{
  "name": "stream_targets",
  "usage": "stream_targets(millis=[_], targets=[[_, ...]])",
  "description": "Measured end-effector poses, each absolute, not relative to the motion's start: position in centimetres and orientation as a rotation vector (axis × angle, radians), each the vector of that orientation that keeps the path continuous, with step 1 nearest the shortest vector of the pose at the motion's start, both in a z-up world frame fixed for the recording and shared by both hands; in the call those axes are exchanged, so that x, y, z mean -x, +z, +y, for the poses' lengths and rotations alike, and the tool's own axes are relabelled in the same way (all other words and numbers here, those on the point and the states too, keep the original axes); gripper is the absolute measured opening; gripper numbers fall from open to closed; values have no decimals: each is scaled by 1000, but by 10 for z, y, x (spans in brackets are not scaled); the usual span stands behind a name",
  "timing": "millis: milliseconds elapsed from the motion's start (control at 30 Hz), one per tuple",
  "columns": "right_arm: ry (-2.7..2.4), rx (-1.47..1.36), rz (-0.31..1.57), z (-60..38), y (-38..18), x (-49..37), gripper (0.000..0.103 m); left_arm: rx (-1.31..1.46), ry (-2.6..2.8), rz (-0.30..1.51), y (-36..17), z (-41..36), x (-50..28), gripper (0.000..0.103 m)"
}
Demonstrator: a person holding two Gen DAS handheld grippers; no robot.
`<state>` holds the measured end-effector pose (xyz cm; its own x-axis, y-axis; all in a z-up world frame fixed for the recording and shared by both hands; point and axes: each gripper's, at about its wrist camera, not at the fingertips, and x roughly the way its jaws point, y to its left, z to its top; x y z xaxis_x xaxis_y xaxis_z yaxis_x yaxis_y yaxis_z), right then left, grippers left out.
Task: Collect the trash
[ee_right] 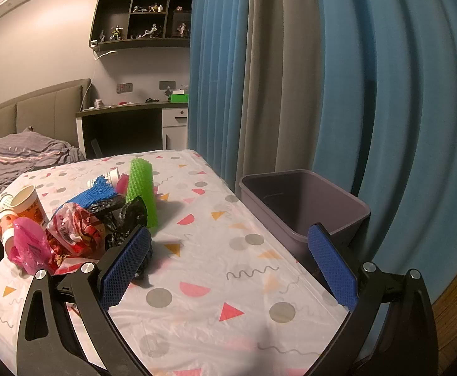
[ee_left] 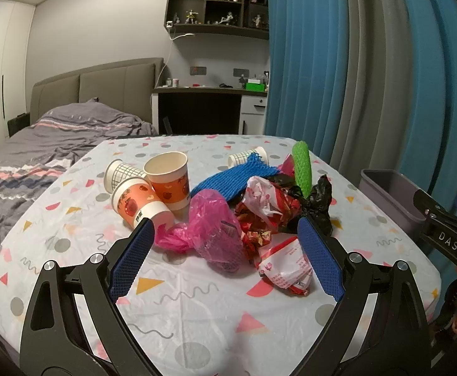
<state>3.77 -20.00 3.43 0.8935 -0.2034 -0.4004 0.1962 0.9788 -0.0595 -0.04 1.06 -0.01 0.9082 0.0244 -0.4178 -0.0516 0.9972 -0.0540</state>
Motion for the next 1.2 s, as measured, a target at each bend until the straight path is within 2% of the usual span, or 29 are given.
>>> stream_targets(millis=[1200], targets=[[-188, 9, 412, -195, 32, -36, 98, 72, 44, 431, -4, 13, -3, 91]])
